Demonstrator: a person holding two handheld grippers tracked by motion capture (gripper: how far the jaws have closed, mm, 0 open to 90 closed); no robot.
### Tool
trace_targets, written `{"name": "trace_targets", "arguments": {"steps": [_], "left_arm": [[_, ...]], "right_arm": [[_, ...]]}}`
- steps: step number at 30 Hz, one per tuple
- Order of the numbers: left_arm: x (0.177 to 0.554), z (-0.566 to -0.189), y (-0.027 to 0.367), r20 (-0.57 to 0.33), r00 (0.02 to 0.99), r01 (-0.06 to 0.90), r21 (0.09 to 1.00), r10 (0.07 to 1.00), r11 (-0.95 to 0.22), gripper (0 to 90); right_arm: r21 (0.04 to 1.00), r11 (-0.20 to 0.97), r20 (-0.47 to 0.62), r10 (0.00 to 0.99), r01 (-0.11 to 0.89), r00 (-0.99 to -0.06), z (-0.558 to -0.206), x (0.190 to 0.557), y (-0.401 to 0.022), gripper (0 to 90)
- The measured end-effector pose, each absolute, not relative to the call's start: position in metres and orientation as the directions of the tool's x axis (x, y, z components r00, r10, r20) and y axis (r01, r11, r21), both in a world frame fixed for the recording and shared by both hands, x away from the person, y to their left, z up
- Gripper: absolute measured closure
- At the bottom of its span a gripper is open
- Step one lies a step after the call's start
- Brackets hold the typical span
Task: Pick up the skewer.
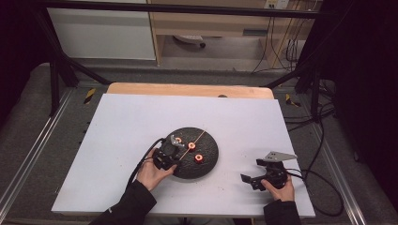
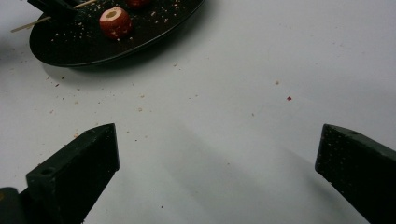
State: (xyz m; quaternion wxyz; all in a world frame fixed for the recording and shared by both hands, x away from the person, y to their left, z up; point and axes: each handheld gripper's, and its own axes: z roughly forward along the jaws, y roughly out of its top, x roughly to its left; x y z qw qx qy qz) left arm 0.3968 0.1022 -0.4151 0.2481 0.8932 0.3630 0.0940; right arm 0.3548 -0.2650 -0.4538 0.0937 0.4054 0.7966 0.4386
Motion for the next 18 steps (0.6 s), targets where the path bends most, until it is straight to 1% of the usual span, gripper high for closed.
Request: {"name": "trace_targets", "arguments": {"steps": [10,13,18], "left_arm": [[0.3978,-0.4173,0.0973,0.011,0.702,0.618,0.488,0.712,-0.616,84.2],[0.3974,-0.4170,0.0961,0.020,0.697,0.621,0.484,0.717,-0.617,87.4],[0.3971,-0.4167,0.0958,0.019,0.692,0.626,0.481,0.722,-0.614,87.6]], "right_arm": [[0.774,0.286,0.210,0.727,0.566,-0.654,-0.4537,0.3548,-0.2649,0.5],[0.774,0.287,0.208,0.727,0.564,-0.655,-0.4537,0.3548,-0.2651,0.5],[0.775,0.284,0.210,0.726,0.565,-0.654,-0.4535,0.3547,-0.2651,0.5]]}}
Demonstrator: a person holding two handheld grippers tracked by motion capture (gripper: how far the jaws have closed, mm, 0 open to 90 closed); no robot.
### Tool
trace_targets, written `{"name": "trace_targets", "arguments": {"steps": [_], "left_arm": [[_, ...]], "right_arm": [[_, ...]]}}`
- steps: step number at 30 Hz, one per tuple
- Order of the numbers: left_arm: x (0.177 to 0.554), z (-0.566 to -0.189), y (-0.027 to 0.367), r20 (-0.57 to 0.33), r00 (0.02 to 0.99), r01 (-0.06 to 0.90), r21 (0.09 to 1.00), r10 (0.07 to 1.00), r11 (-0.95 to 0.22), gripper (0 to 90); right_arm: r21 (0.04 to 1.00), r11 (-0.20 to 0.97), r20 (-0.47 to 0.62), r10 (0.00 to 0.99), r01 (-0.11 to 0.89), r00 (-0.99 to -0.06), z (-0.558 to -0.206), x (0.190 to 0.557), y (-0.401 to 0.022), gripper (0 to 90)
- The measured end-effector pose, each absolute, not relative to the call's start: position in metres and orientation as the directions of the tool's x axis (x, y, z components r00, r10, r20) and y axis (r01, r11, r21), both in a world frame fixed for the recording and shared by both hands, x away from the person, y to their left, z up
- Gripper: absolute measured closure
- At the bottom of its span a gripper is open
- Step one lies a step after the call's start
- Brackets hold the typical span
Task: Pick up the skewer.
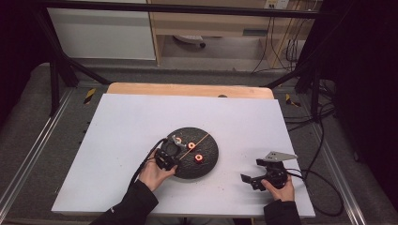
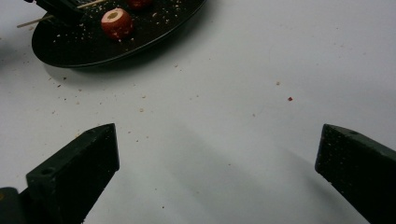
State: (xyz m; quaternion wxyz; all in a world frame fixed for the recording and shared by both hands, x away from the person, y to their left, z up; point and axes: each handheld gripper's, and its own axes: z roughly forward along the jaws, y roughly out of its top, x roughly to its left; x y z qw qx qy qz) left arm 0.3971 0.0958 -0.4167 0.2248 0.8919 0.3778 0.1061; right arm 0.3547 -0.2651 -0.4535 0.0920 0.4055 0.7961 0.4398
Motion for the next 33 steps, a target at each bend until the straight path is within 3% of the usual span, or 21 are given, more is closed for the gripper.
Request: {"name": "trace_targets", "arguments": {"steps": [12,33], "left_arm": [[0.390,-0.410,0.113,0.009,0.704,0.596,0.537,0.710,-0.597,87.9],[0.355,-0.407,0.195,-0.065,0.687,0.537,0.717,0.724,-0.445,87.9]], "right_arm": [[0.773,0.287,0.206,0.729,0.565,-0.653,-0.454,0.355,-0.265,0.5],[0.760,0.281,0.213,0.745,0.587,-0.632,-0.455,0.356,-0.263,0.5]]}}
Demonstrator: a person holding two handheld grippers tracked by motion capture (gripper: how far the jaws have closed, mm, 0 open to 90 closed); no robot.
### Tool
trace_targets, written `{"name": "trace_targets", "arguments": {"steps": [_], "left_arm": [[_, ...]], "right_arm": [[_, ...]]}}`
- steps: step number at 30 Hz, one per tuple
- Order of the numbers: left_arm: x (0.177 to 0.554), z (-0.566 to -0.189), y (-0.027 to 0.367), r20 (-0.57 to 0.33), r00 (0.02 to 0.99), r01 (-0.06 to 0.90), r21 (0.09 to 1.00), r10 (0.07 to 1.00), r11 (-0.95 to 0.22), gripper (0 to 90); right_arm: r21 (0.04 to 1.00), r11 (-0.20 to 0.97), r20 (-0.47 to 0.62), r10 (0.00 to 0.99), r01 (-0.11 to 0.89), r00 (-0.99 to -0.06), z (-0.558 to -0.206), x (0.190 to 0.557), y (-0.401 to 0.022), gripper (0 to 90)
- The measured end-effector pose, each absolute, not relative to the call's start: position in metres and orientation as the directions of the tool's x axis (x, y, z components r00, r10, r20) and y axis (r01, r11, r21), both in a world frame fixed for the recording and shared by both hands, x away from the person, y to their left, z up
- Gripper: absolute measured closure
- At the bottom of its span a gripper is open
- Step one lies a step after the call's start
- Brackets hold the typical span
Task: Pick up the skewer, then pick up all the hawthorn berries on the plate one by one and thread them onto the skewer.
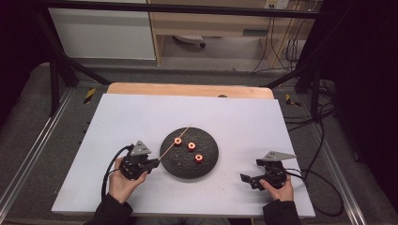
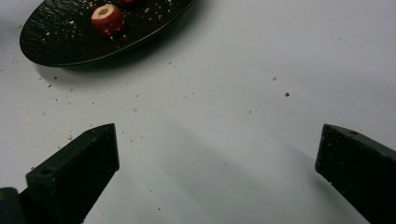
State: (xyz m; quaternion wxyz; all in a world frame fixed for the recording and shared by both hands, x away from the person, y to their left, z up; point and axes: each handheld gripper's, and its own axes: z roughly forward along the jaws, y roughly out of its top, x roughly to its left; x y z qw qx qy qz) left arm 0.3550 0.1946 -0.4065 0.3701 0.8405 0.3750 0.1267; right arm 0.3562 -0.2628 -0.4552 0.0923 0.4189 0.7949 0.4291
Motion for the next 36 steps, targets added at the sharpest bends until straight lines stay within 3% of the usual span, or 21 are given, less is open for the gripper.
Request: {"name": "trace_targets", "arguments": {"steps": [17,36], "left_arm": [[0.329,-0.432,0.235,-0.107,0.698,0.491,0.791,0.708,-0.364,87.9],[0.324,-0.436,0.240,-0.104,0.701,0.471,0.811,0.706,-0.347,87.8]], "right_arm": [[0.765,0.278,0.194,0.760,0.580,-0.620,-0.448,0.357,-0.247,0.4],[0.749,0.335,0.170,0.737,0.572,-0.654,-0.432,0.366,-0.194,0.5]]}}
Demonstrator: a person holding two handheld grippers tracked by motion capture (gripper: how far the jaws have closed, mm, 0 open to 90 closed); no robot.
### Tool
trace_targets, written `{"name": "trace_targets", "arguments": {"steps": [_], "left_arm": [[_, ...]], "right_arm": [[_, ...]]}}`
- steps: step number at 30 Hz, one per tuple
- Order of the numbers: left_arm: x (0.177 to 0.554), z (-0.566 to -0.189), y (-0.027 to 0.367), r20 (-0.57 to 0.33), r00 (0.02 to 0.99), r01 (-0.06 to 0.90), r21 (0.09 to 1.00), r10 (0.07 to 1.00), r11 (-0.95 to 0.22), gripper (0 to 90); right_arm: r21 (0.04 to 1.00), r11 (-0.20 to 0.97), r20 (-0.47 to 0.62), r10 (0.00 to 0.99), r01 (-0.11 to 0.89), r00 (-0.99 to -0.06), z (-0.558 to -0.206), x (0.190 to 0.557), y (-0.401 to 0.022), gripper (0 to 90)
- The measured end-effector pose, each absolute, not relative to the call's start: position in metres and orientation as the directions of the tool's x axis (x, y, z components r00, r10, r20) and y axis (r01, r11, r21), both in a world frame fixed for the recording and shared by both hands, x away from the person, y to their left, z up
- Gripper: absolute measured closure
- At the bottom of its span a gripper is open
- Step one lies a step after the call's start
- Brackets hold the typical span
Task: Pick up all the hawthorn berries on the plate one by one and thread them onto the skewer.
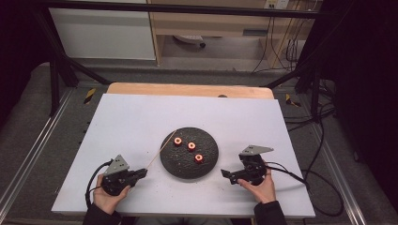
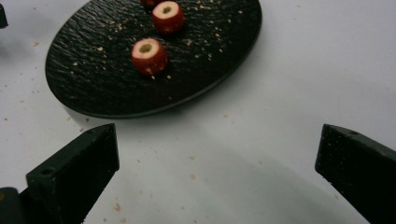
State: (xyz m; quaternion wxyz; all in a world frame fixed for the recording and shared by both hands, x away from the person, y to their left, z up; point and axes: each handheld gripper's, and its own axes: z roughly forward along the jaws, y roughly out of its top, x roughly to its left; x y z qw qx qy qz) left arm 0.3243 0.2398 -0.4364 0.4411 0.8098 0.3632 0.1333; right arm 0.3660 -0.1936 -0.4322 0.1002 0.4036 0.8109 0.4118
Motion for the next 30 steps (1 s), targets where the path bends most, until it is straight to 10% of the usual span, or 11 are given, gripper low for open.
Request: {"name": "trace_targets", "arguments": {"steps": [30], "left_arm": [[0.326,-0.437,0.241,-0.105,0.700,0.465,0.817,0.706,-0.339,87.8]], "right_arm": [[0.583,0.534,0.106,0.698,0.613,-0.708,-0.400,0.418,-0.088,17.9]]}}
